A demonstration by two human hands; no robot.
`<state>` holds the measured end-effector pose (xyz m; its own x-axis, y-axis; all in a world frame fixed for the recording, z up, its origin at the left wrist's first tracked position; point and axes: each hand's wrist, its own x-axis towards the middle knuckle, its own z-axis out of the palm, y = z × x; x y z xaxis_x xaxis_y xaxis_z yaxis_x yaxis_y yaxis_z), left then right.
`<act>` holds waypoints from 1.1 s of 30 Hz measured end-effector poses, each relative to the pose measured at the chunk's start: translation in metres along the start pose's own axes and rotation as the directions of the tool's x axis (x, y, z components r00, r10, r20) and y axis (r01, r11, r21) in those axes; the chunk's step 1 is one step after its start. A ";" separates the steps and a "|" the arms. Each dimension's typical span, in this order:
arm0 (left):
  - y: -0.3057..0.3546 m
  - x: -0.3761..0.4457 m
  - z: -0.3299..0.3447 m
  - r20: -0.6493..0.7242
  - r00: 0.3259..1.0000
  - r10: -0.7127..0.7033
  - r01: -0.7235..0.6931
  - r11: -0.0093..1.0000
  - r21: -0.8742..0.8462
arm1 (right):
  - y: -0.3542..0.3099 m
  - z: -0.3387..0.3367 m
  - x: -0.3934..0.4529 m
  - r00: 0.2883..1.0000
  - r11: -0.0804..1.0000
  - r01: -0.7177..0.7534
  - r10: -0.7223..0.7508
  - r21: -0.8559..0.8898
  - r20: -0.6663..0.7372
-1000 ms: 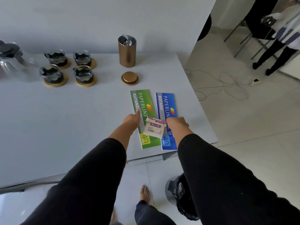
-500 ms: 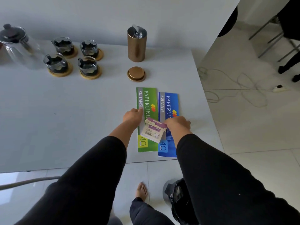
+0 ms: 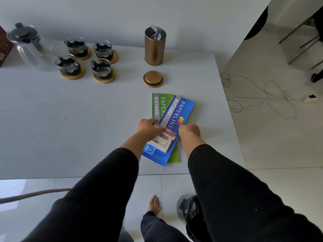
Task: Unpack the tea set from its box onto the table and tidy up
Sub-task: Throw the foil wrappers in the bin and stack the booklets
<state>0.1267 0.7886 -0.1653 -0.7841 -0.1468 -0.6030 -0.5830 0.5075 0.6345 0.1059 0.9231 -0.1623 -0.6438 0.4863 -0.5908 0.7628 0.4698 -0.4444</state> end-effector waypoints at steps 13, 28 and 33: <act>-0.003 0.002 0.002 -0.047 0.995 0.090 -0.087 0.994 0.068 | -0.014 0.001 -0.009 0.984 0.962 0.176 -0.179 0.208 -0.003; 0.013 -0.007 0.017 -0.172 0.984 -0.045 0.038 0.998 -0.044 | -0.027 0.000 -0.012 0.987 0.995 0.083 -0.089 0.048 0.133; 0.015 -0.009 0.015 -0.138 0.987 -0.082 0.088 0.995 0.037 | -0.026 -0.013 -0.019 0.967 0.994 0.072 -0.049 -0.085 0.248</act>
<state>0.1286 0.8100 -0.1574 -0.7555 -0.3040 -0.5803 -0.6414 0.5237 0.5606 0.0975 0.9118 -0.1307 -0.6448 0.2648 -0.7171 0.7065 0.5645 -0.4268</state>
